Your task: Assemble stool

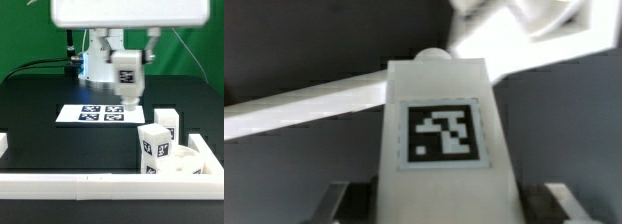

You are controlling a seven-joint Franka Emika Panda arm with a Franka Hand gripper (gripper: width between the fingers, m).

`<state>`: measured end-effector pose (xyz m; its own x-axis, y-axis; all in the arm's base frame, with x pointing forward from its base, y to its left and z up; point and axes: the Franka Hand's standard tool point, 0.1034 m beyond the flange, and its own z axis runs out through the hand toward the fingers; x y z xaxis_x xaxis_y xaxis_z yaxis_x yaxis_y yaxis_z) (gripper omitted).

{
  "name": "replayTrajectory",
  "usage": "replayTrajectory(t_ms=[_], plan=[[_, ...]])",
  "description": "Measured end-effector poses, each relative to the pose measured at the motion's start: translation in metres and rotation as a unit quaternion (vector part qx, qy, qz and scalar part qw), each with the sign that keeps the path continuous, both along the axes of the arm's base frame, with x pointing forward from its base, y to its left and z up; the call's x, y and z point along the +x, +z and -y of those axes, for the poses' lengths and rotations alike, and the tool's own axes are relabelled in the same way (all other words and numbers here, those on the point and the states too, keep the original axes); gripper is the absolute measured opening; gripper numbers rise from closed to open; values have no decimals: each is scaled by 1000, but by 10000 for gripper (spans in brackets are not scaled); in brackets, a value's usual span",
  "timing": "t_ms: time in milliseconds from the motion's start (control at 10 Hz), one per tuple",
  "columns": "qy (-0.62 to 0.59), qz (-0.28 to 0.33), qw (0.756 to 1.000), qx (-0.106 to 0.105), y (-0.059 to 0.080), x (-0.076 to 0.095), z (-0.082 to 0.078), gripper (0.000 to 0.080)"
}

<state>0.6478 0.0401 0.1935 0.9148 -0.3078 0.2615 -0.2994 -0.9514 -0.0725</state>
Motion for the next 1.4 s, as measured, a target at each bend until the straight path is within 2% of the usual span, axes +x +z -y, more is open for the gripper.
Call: replayTrajectory(t_ms=[100, 200, 400, 500, 600, 900, 1200, 1400], plan=[[-4, 25, 1000, 1, 0, 3, -7, 337], [-4, 38, 999, -1, -3, 2, -6, 337], [0, 22, 1000, -4, -5, -2, -9, 337], [25, -16, 999, -23, -7, -9, -19, 337], [42, -28, 998, -34, -4, -4, -29, 337], [56, -2, 998, -34, -23, -1, -53, 337], [57, -2, 998, -34, -26, -2, -52, 337], [52, 20, 998, -26, -50, -2, -65, 337]])
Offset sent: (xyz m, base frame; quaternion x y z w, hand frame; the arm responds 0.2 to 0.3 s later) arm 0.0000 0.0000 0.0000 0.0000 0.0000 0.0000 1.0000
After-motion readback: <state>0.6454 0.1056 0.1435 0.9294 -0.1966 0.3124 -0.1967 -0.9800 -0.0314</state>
